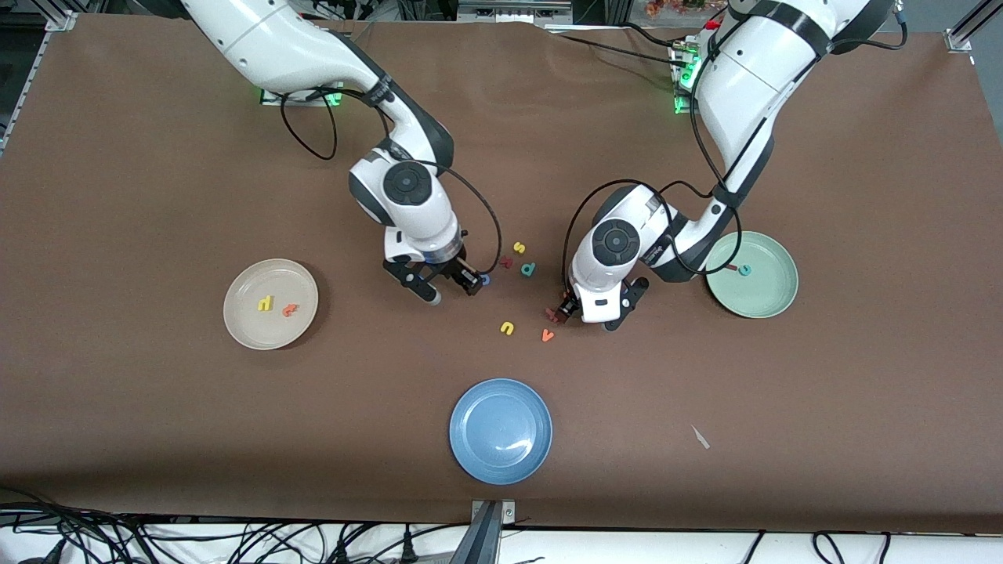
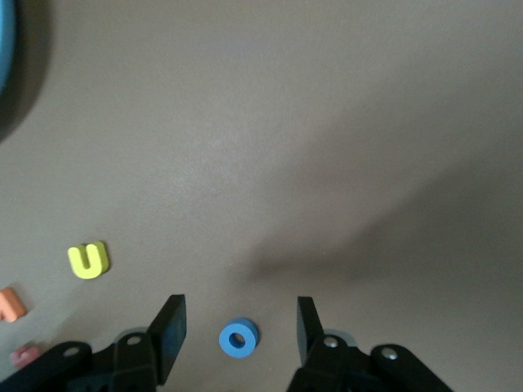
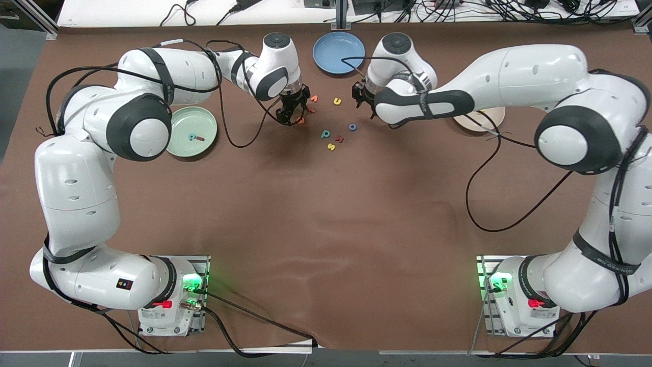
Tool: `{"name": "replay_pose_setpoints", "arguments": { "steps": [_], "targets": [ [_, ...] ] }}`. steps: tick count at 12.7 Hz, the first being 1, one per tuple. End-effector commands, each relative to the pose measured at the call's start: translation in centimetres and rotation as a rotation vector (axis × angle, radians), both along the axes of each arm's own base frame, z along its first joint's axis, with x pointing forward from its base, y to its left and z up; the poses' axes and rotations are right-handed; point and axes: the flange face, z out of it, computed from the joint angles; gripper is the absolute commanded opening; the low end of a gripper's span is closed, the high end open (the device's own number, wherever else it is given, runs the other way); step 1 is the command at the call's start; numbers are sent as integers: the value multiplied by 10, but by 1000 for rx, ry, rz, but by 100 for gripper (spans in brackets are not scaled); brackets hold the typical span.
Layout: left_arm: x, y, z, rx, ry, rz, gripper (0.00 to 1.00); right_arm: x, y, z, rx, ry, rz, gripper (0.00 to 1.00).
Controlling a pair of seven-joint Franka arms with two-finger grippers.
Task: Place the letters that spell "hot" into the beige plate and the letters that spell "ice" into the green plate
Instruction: 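Grasp blue o with the right gripper while the left gripper grasps orange g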
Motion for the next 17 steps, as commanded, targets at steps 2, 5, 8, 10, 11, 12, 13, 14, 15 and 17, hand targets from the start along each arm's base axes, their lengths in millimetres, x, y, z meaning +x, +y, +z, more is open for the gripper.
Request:
{"name": "replay_pose_setpoints", "arguments": {
  "steps": [2,5,8,10,11,12,13,14,15,17],
  "targets": [
    [1,-8,0,23,-21,8,67,8,32,-14,-48,12,-71,63],
    [-3,-13,-3,32,-20,20,59,3,37,-16,-46,17,-113,63],
    [-4,-13,-8,41,-16,24,53,0,37,-31,-53,36,-139,63],
    [-5,-13,-12,43,-14,23,39,-8,44,-33,-53,42,-153,63],
    [-3,-13,-10,41,-18,24,28,-10,46,-34,-52,44,-166,63],
    [-3,-13,-10,42,-18,25,21,-12,48,-34,-50,47,-174,63],
    [-3,-13,-10,42,-18,25,13,-16,53,-34,-50,46,-176,63],
    [0,-9,-7,42,-22,21,4,-19,55,-36,-51,48,-173,63],
    [4,-5,-5,41,-26,22,0,-18,55,-36,-52,46,-173,63],
    [17,15,9,44,-33,10,0,-19,53,-43,-59,52,-171,63]
  ]
}}
